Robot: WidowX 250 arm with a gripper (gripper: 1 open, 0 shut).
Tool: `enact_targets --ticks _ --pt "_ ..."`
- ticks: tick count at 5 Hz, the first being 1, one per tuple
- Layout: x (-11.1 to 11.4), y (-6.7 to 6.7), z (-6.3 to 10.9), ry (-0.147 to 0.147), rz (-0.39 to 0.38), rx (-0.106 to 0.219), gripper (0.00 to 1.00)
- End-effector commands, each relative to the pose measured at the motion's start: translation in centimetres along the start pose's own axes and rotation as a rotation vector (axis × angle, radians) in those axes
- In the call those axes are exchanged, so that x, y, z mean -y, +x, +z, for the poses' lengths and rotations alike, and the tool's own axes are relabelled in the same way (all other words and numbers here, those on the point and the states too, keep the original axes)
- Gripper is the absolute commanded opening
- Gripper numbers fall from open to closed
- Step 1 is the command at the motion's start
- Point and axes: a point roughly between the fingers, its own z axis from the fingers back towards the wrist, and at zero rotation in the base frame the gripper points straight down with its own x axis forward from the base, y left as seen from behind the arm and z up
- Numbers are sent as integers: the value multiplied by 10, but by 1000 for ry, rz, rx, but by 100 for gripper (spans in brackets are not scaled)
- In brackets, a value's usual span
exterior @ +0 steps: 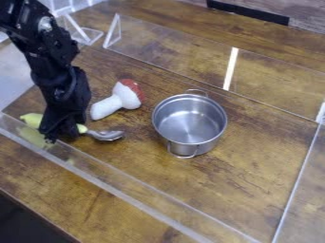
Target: Move the green spoon to the right
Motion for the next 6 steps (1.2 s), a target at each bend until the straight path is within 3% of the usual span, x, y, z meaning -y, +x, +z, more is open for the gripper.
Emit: enact_targets --ticks 1,2,3,5,6 --pt "-5 -12 10 17 32 7 0" --pt "-5 -11 11 9 23 23 0" --pt "-4 -12 10 0 100 13 0" --pt "-5 12 41 67 161 -8 0" --pt "-1 20 68 100 213 -21 0"
